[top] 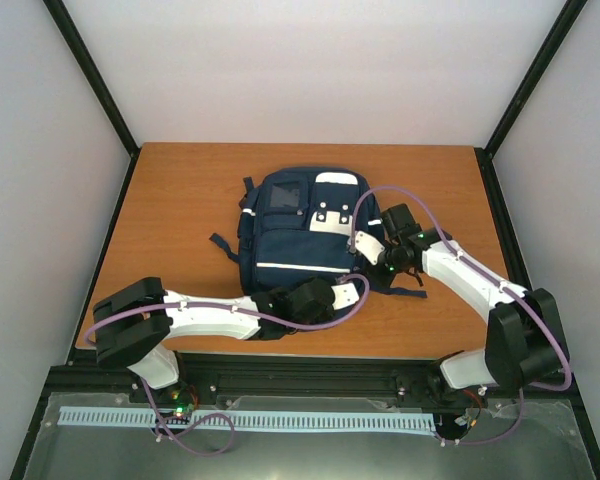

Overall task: Pack the student bag
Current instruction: Zip the student bag at the center of the board, then reset both arms

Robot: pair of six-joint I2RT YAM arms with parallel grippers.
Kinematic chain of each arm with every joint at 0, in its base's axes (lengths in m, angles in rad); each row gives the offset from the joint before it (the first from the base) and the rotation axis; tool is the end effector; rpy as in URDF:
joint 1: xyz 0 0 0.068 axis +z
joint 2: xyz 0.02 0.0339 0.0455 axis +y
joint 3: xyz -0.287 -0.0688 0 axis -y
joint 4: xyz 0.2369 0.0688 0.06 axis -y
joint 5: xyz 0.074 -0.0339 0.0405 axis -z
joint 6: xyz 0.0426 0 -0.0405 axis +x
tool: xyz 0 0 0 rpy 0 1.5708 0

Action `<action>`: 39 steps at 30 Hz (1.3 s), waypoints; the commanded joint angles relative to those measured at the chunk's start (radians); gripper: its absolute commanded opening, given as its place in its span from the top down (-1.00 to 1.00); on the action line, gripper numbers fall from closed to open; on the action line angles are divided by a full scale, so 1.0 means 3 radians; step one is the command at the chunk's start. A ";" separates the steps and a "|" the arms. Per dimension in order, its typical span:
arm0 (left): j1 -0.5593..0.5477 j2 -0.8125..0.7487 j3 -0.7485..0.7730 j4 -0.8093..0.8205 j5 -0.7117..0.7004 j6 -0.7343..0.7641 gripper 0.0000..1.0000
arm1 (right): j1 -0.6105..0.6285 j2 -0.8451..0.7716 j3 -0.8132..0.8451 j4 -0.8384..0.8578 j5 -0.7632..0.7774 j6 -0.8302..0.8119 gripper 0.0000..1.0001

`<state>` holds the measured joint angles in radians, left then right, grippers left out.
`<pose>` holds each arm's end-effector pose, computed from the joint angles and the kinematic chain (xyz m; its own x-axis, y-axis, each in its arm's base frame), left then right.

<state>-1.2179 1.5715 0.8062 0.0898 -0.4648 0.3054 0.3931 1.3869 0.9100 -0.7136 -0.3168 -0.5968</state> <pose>0.1285 -0.2938 0.2096 0.0097 0.7512 -0.6600 0.7497 0.4313 0.5020 0.2240 0.1073 0.2339 -0.4449 -0.7626 -0.4696 -0.8715 0.4895 0.0307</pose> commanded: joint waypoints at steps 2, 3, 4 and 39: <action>-0.0021 -0.0038 0.0141 -0.0016 -0.0121 -0.0310 0.81 | -0.0073 0.0075 0.0170 0.0360 0.0332 0.0184 0.85; -0.0023 -0.0034 0.0198 -0.0060 -0.0170 -0.0393 0.66 | -0.0078 0.0068 0.0165 0.0366 0.0331 0.0190 0.84; -0.0021 -0.0045 0.0243 -0.0105 -0.0184 -0.0476 0.50 | -0.0093 0.0062 0.0160 0.0371 0.0335 0.0193 0.84; 0.2257 -0.1489 0.0508 -0.1913 0.0004 -0.1841 -0.99 | -0.0998 -0.1501 -0.0316 0.1482 0.0868 0.1814 -1.00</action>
<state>-0.6575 1.2705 1.1263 -0.7479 -0.6819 -0.4370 0.0986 0.9436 0.8669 -0.3382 -0.0875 -0.1406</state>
